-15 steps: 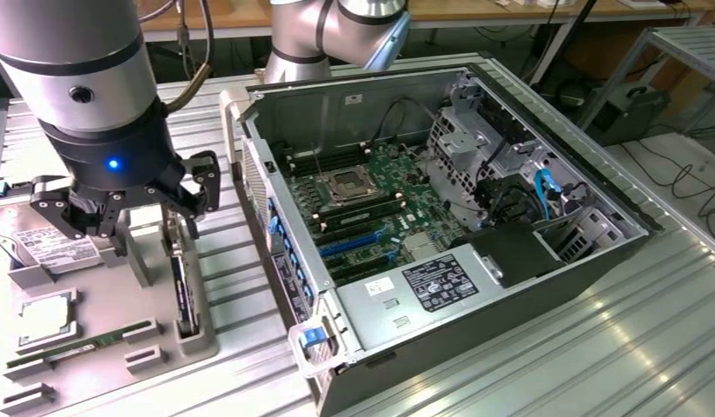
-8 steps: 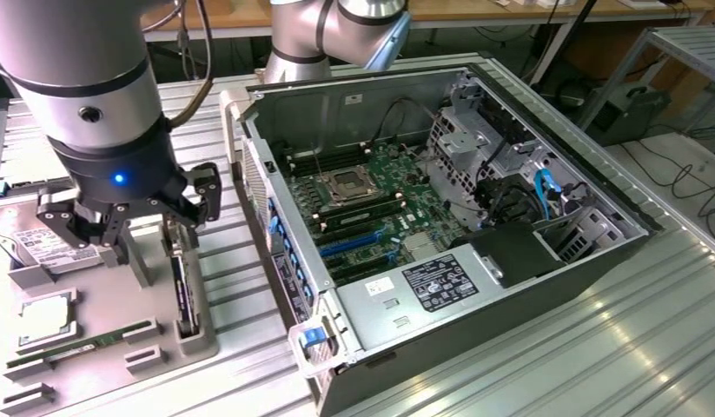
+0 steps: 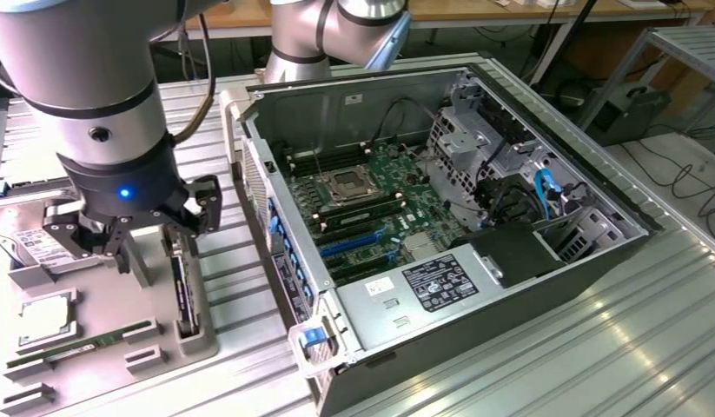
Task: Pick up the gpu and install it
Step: 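Pick up the gpu and move the gpu toward the slot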
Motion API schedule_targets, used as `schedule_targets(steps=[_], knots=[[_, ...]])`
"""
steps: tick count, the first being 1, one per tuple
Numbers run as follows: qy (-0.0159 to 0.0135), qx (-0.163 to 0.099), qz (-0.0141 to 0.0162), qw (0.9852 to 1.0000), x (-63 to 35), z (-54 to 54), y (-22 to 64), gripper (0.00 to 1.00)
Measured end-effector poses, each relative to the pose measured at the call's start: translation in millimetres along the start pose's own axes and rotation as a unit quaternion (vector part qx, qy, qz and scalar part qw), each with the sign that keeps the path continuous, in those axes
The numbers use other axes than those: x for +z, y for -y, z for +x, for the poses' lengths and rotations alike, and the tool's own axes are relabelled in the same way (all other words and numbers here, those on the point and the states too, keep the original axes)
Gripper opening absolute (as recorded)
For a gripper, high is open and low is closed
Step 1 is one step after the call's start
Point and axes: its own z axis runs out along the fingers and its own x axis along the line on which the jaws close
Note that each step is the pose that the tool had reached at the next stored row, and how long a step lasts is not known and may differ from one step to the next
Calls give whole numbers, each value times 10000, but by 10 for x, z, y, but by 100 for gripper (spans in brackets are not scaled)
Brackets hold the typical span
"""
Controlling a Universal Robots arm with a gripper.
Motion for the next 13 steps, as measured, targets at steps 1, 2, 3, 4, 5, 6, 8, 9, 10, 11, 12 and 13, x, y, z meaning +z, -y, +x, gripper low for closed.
schedule_targets(steps=[1,2,3,4,5,6,8,9,10,11,12,13], knots=[[-3,0,0,10000,19,-1,1,72],[-5,0,0,10000,34,-1,2,72],[-6,0,1,10000,50,-1,3,72],[-7,0,0,10000,65,-2,4,72],[-7,0,1,10000,81,-2,5,72],[-7,0,0,10000,94,-2,5,72],[-7,0,1,10000,127,-3,7,72],[-7,0,0,10000,143,-3,7,72],[-7,0,0,10000,158,-4,8,72],[-7,0,0,10000,172,-4,9,72],[-7,0,0,10000,186,-4,9,72],[-8,0,1,10000,204,-5,10,72]])
